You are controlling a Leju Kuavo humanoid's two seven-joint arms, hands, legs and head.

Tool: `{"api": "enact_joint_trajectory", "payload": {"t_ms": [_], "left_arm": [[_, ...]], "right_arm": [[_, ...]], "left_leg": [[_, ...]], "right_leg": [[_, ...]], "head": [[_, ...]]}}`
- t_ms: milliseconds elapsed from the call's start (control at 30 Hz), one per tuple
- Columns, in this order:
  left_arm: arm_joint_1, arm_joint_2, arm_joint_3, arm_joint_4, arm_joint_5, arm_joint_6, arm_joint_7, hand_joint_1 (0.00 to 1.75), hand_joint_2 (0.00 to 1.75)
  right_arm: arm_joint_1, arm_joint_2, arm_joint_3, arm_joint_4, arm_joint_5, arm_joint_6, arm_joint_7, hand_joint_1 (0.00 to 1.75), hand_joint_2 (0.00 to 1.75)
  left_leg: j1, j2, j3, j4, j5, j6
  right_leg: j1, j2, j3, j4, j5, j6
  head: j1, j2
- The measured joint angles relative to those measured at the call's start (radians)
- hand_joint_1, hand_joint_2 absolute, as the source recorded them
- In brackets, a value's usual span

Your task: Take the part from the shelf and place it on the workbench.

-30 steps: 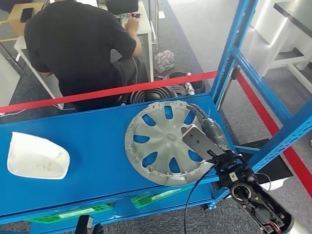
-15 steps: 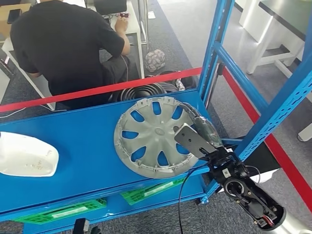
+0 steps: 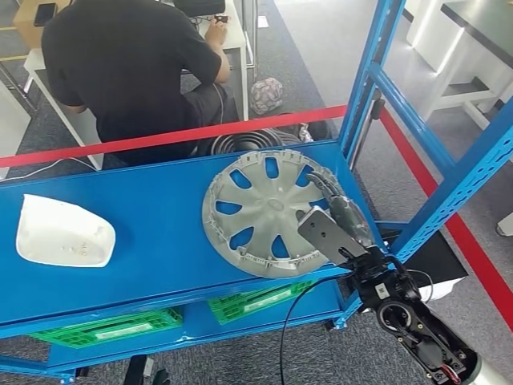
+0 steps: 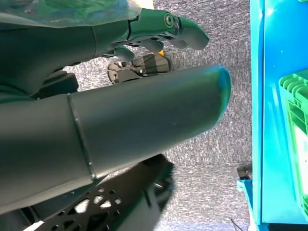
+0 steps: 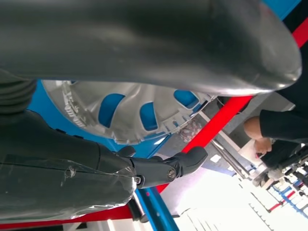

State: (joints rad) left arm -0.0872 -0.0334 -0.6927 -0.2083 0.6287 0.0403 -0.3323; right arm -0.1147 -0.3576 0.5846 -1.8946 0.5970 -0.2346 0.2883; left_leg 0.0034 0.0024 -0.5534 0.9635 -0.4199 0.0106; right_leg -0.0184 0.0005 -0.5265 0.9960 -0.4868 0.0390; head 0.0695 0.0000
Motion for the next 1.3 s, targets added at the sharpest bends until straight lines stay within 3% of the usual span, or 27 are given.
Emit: {"api": "enact_joint_trajectory", "payload": {"t_ms": [133, 200, 300, 333, 367, 400, 467, 533, 667, 733, 800, 833, 867, 900, 967, 1033, 1167, 1300], "left_arm": [[0.000, 0.002, -0.001, 0.000, 0.000, 0.000, 0.000, 0.00, 0.00], [-0.001, 0.003, -0.003, 0.000, 0.000, 0.000, 0.000, 0.00, 0.00], [0.000, 0.003, -0.006, 0.000, 0.000, 0.000, 0.000, 0.00, 0.00], [0.001, 0.003, -0.007, 0.000, 0.001, 0.000, 0.000, 0.00, 0.00], [0.001, 0.003, -0.007, 0.000, 0.001, 0.000, 0.000, 0.00, 0.00], [0.001, 0.003, -0.007, 0.000, 0.002, 0.000, 0.000, 0.00, 0.00], [0.000, 0.005, -0.007, 0.000, 0.003, 0.001, 0.000, 0.00, 0.00], [-0.003, 0.008, -0.007, 0.000, 0.005, 0.002, 0.000, 0.00, 0.00], [-0.002, 0.008, -0.007, 0.000, 0.012, 0.003, -0.001, 0.00, 0.00], [-0.002, 0.008, -0.007, 0.000, 0.013, 0.003, -0.001, 0.00, 0.00], [-0.002, 0.007, -0.007, 0.000, 0.016, 0.004, -0.002, 0.00, 0.00], [-0.001, 0.006, -0.007, 0.000, 0.017, 0.004, -0.002, 0.00, 0.00], [-0.001, 0.006, -0.007, 0.000, 0.018, 0.004, -0.002, 0.00, 0.00], [-0.001, 0.006, -0.007, 0.000, 0.019, 0.004, -0.002, 0.00, 0.00], [-0.001, 0.006, -0.007, 0.000, 0.020, 0.005, -0.002, 0.00, 0.00], [-0.002, 0.006, -0.007, 0.000, 0.020, 0.005, -0.003, 0.00, 0.00], [-0.003, 0.009, -0.008, 0.000, 0.022, 0.007, -0.003, 0.00, 0.00], [-0.004, 0.012, -0.009, 0.000, 0.026, 0.010, -0.003, 0.00, 0.00]], "right_arm": [[0.002, 0.000, 0.001, -0.001, 0.000, 0.000, -0.001, 0.00, 0.00], [0.001, 0.000, 0.001, -0.001, 0.001, 0.000, -0.001, 0.00, 0.00], [0.001, 0.000, 0.001, -0.001, 0.005, -0.001, 0.000, 0.00, 0.00], [0.002, 0.000, 0.001, -0.001, 0.006, -0.002, 0.001, 0.00, 0.00], [0.002, 0.000, 0.001, -0.001, 0.007, -0.003, 0.001, 0.00, 0.00], [0.002, 0.000, 0.001, -0.001, 0.008, -0.004, 0.003, 0.00, 0.00], [0.003, 0.000, 0.000, -0.001, 0.012, -0.007, 0.005, 0.00, 0.00], [0.003, 0.000, -0.003, 0.000, 0.014, -0.009, 0.007, 0.00, 0.00], [0.005, 0.001, -0.009, 0.001, 0.014, -0.009, 0.008, 0.00, 0.00], [0.005, 0.001, -0.015, 0.004, 0.009, -0.008, 0.006, 0.00, 0.00], [0.005, 0.001, -0.019, 0.012, 0.001, -0.004, 0.003, 0.00, 0.00], [0.005, 0.001, -0.020, 0.017, -0.002, -0.001, 0.001, 0.00, 0.00], [0.005, 0.001, -0.021, 0.022, -0.004, 0.002, -0.002, 0.00, 0.00], [0.005, 0.001, -0.023, 0.026, -0.005, 0.003, -0.003, 0.00, 0.00], [0.004, 0.001, -0.027, 0.033, -0.008, 0.004, -0.005, 0.00, 0.00], [0.001, 0.002, -0.030, 0.039, -0.014, 0.007, -0.007, 0.00, 0.00], [-0.007, 0.004, -0.033, 0.063, -0.051, 0.021, -0.013, 0.00, 0.00], [-0.020, 0.008, -0.032, 0.089, -0.067, 0.025, -0.028, 0.00, 0.00]], "left_leg": [[-0.001, 0.000, -0.014, 0.011, 0.005, -0.021], [0.001, -0.001, -0.036, 0.064, -0.036, -0.031], [0.003, -0.002, -0.112, 0.258, -0.145, -0.041], [0.003, -0.002, -0.125, 0.298, -0.159, -0.041], [0.002, -0.002, -0.118, 0.300, -0.153, -0.039], [0.002, -0.002, -0.091, 0.261, -0.129, -0.035], [-0.003, -0.002, -0.004, 0.111, -0.070, -0.018], [-0.011, -0.002, 0.048, 0.009, -0.043, -0.004], [-0.009, -0.001, 0.048, -0.022, -0.024, 0.010], [-0.004, 0.001, 0.043, -0.033, -0.010, 0.018], [-0.005, 0.002, 0.032, -0.033, -0.004, 0.021], [-0.005, 0.002, 0.028, -0.031, -0.002, 0.020], [-0.005, 0.002, 0.024, -0.029, -0.001, 0.019], [-0.004, 0.002, 0.022, -0.026, 0.000, 0.018], [-0.003, 0.001, 0.018, -0.016, -0.002, 0.013], [-0.006, 0.000, 0.011, -0.005, -0.005, 0.004], [-0.010, 0.000, 0.004, -0.001, -0.005, 0.015], [-0.008, -0.001, 0.007, -0.011, 0.005, 0.002]], "right_leg": [[0.002, 0.002, 0.000, -0.026, 0.010, -0.026], [-0.001, -0.002, -0.005, -0.030, 0.019, -0.041], [0.000, -0.005, -0.021, -0.030, 0.031, -0.052], [0.002, -0.005, -0.026, -0.030, 0.035, -0.052], [0.003, -0.005, -0.030, -0.030, 0.039, -0.052], [0.004, -0.004, -0.033, -0.030, 0.042, -0.052], [0.007, -0.003, -0.035, -0.030, 0.047, -0.049], [0.009, -0.003, -0.039, -0.029, 0.052, -0.041], [0.008, -0.004, -0.049, -0.022, 0.052, -0.019], [0.006, -0.002, -0.085, 0.056, -0.004, -0.011], [0.005, -0.002, -0.139, 0.192, -0.076, -0.004], [0.004, -0.002, -0.156, 0.240, -0.093, -0.001], [0.003, -0.002, -0.154, 0.250, -0.090, 0.001], [0.001, -0.003, -0.132, 0.219, -0.069, 0.003], [-0.004, -0.003, -0.050, 0.080, -0.012, 0.004], [-0.003, -0.001, -0.001, -0.018, 0.013, -0.004], [0.001, 0.001, -0.001, -0.033, 0.014, -0.015], [0.004, -0.001, -0.004, -0.033, 0.017, -0.021]], "head": [[-0.013, 0.000], [-0.023, 0.000], [-0.039, 0.000], [-0.040, 0.000], [-0.041, 0.000], [-0.041, 0.000], [-0.042, 0.000], [-0.042, 0.000], [-0.040, 0.000], [-0.032, 0.000], [-0.021, 0.000], [-0.017, 0.000], [-0.014, 0.000], [-0.012, 0.000], [-0.007, 0.000], [-0.005, 0.000], [-0.025, 0.000], [-0.034, 0.000]]}}
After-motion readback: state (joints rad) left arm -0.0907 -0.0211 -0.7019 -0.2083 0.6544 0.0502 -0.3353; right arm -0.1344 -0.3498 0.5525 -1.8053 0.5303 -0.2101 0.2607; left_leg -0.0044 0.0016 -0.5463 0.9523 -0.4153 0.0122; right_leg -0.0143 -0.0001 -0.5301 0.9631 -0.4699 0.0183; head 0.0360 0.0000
